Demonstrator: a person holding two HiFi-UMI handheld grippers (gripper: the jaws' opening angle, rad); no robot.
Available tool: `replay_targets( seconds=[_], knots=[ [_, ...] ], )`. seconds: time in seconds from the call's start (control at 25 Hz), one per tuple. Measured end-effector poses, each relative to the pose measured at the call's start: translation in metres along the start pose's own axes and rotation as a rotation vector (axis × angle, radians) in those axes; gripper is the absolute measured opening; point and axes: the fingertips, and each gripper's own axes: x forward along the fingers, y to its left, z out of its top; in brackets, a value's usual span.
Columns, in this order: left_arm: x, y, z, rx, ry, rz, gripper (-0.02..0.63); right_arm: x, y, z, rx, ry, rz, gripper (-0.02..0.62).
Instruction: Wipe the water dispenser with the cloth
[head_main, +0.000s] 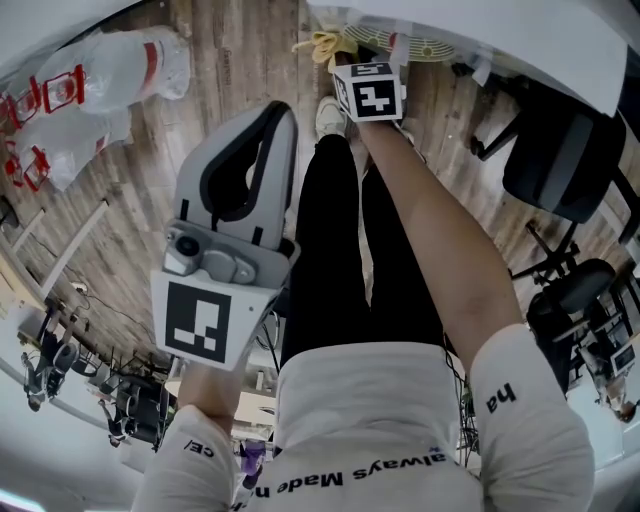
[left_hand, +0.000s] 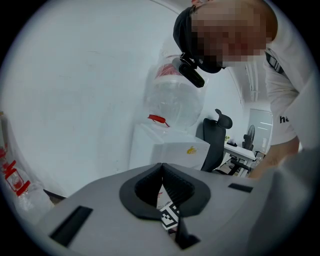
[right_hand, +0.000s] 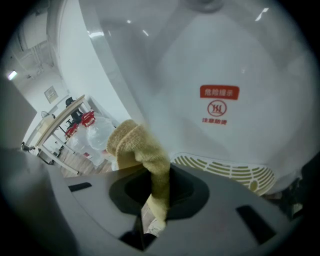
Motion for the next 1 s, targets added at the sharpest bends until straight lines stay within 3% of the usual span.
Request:
replay_targets(
  seconds=[0.52, 1.0],
  knots=[
    [-0.017, -0.039, 0.027, 0.004, -0.028, -0.006, 0.020, -0.151, -0.003, -0.001, -0.173, -0.132, 0.008, 0.061],
    [-0.028, -0.065, 0.079, 0.028, -0.057, -0.027, 0.020, -0.299, -0.012, 0.071, -0.177, -0.292, -0.018, 0.063]
  ],
)
